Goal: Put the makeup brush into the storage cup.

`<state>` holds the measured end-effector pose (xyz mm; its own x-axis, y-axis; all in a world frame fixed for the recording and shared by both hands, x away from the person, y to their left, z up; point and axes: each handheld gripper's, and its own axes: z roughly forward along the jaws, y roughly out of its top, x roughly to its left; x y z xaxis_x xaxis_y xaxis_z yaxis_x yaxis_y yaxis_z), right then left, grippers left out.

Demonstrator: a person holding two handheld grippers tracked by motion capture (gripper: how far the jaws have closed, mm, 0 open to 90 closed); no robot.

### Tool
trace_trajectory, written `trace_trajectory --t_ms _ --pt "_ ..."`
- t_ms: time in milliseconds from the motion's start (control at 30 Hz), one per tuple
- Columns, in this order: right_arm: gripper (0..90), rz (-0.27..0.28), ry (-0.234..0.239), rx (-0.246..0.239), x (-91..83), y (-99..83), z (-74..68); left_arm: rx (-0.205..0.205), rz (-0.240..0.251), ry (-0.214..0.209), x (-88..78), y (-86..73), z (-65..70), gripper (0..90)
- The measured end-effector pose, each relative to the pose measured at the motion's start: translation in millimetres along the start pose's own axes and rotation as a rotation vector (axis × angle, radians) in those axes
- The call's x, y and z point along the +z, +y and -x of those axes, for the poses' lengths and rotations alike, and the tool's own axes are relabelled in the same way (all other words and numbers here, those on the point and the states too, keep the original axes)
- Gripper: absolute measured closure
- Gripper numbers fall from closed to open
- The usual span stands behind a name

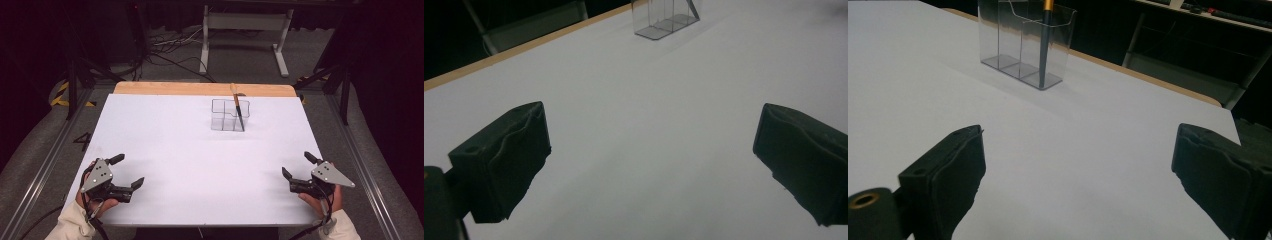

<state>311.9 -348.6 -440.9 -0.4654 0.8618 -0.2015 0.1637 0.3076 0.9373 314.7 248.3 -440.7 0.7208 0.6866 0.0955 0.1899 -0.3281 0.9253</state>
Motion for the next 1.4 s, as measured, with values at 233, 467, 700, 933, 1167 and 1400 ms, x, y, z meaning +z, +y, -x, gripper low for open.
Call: trace_trajectory --t_ms 233,467,700,933,1167,1400 --pt "8.5 0.004 -0.009 -0.011 -1.1 3.5 -4.6 -0.003 0.008 -0.001 -2.7 0.4 1.1 2.4" --pt "8.8 -0.002 -0.012 -0.005 2.2 2.3 -5.6 -0.005 -0.005 0.01 0.5 -1.4 0.0 2.5" --pt "9.3 -0.015 -0.008 0.0 4.4 0.7 -5.7 -0.005 -0.014 0.016 1.3 -1.6 -0.5 2.9" --pt "9.4 -0.012 -0.007 -0.001 4.3 1.0 -5.9 -0.008 -0.013 0.013 1.8 -2.2 -1.0 2.9" --pt "9.4 -0.009 -0.006 0.002 5.1 0.9 -5.4 -0.006 -0.015 0.012 2.8 -2.6 -2.1 2.9" --pt "9.3 -0.016 0.001 0.0 5.4 -0.6 -5.8 -0.002 -0.02 0.009 3.9 -1.4 -1.4 3.0"
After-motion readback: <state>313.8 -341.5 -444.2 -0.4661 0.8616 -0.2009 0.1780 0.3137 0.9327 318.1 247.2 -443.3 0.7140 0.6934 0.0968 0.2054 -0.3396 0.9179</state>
